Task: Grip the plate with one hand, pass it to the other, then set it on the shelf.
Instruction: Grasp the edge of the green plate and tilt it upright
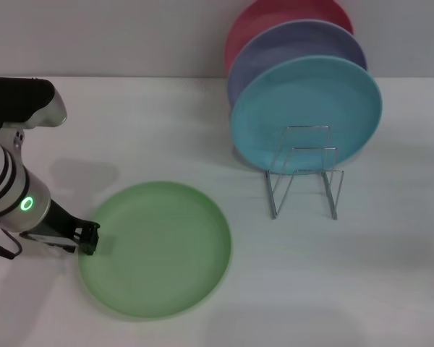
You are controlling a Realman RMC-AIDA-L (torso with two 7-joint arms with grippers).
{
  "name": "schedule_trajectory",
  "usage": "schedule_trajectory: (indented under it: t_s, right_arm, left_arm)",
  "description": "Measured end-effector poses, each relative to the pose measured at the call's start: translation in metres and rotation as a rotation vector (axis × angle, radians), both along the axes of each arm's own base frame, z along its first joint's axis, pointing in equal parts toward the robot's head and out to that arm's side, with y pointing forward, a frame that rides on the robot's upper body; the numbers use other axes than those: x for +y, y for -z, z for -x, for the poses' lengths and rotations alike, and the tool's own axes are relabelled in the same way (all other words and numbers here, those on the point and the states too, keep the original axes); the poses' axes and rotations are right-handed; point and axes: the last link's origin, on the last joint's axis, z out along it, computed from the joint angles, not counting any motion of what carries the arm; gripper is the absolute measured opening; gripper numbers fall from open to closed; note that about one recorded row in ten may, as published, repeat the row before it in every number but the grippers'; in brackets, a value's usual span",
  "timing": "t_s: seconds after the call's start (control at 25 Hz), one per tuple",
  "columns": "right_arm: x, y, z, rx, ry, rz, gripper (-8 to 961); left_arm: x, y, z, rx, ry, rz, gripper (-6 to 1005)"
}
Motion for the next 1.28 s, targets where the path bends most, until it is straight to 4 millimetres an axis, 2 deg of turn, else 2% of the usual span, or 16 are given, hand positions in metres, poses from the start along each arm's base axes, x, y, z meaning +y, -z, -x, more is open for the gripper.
schedule_trajectory:
  t_s: [0.16,0.32,0.56,0.84,1.28]
  right_arm:
    - [0.0007,0.0002,0.0002,0.001,0.001,0.002,657]
    - [0.0008,0.0002,0.0002,0.001,0.001,0.002,657]
    - [0.0008,0.0002,0.0003,0.001,0.000,0.002,657]
    - [0.0009,0.0003,0.0001,0.001,0.001,0.003,657]
    - [0.0001,0.0014,-0.0013,0.006,0.008,0.006,658]
  left_arm:
    - [0.0004,0.0003,-0.0005,0.002,0.003,0.005,254]
    - [0.0004,0.0012,0.0002,-0.003,-0.003,0.010,145]
    - [-0.0001,0.0012,-0.0001,-0.007,0.005,0.022,135]
    - [-0.0004,0.0008,-0.0013,-0.010,0.016,0.032,79]
    - [0.0000,-0.0032,-0.0036,-0.095,0.045,0.045,40]
